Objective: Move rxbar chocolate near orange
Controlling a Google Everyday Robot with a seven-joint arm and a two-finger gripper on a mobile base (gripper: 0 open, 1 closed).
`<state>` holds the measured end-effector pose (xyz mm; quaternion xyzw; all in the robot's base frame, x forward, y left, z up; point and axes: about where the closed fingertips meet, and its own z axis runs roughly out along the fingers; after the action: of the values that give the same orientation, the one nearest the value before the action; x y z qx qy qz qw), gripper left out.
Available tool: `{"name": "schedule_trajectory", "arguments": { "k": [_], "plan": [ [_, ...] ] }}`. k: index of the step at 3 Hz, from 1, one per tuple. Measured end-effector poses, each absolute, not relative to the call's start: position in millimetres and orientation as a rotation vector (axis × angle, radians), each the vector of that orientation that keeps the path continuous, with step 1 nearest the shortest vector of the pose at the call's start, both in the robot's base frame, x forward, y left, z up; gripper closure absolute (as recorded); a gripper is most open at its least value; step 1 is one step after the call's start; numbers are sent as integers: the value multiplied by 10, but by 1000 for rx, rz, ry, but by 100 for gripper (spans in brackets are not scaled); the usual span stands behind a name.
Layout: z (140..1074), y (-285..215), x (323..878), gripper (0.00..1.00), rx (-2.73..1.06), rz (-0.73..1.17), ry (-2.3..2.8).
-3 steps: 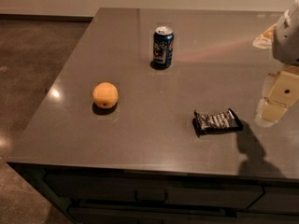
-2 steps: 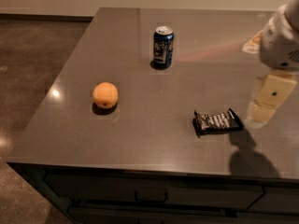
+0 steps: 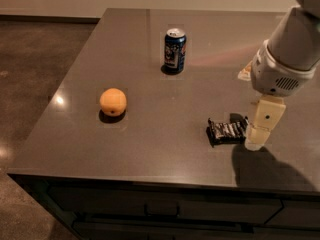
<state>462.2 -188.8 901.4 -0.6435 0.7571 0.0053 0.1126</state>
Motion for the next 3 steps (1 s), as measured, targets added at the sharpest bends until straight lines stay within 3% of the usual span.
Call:
{"name": "schedule_trajectory", "arguments": {
  "k": [3],
  "plan": [
    [8440, -1785, 4647, 2, -1955, 98, 2252]
  ]
}}
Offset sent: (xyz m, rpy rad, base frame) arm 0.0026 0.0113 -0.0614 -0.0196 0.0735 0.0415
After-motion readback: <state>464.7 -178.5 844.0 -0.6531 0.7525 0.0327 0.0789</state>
